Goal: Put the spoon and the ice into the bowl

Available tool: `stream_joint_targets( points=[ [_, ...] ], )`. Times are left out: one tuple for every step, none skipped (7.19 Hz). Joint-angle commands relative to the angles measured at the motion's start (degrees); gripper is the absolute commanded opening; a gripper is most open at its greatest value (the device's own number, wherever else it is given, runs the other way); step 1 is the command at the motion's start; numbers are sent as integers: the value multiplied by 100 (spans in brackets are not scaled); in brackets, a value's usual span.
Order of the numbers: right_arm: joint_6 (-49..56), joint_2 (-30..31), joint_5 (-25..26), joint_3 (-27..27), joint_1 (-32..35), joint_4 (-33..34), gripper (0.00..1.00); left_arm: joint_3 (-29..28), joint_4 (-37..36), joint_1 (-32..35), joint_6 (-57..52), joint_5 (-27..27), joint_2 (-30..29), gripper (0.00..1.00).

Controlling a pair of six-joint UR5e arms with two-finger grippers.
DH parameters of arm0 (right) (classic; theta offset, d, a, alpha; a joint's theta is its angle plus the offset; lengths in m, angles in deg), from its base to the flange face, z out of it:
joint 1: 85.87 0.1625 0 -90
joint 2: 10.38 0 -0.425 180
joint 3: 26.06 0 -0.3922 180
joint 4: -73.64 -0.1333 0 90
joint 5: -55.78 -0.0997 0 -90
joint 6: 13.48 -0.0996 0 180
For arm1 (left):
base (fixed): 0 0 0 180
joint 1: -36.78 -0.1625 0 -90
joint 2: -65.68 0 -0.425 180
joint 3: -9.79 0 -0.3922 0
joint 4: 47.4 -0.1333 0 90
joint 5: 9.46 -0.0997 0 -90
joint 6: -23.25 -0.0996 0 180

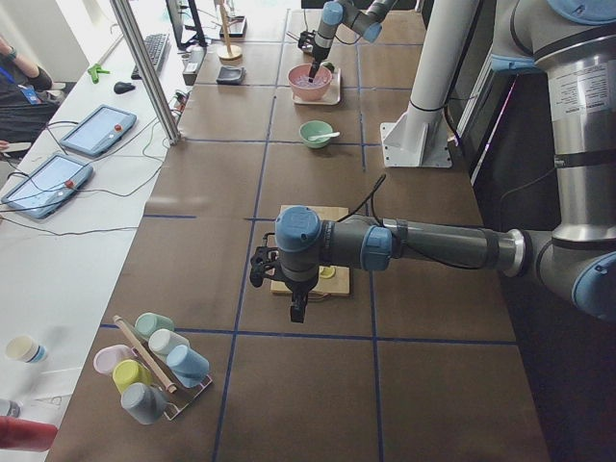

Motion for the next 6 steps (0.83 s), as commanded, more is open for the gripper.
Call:
stream_joint_targets(
  points=[
    [46,0,37,-13,15,-9,72,6,0,0,0,2,0,100],
    [46,-96,38,-48,15,-9,72,6,0,0,0,2,0,100],
    [46,-115,38,-74,-3,-9,72,15,0,0,0,2,0,100],
    [46,-115,38,-66,-3,-9,71,15,0,0,0,2,0,100],
    [37,-115,38,-66,6,-9,66,15,0,0,0,2,0,100],
    [37,-115,38,-83,6,-9,47,23,0,0,0,2,9,100]
  ],
)
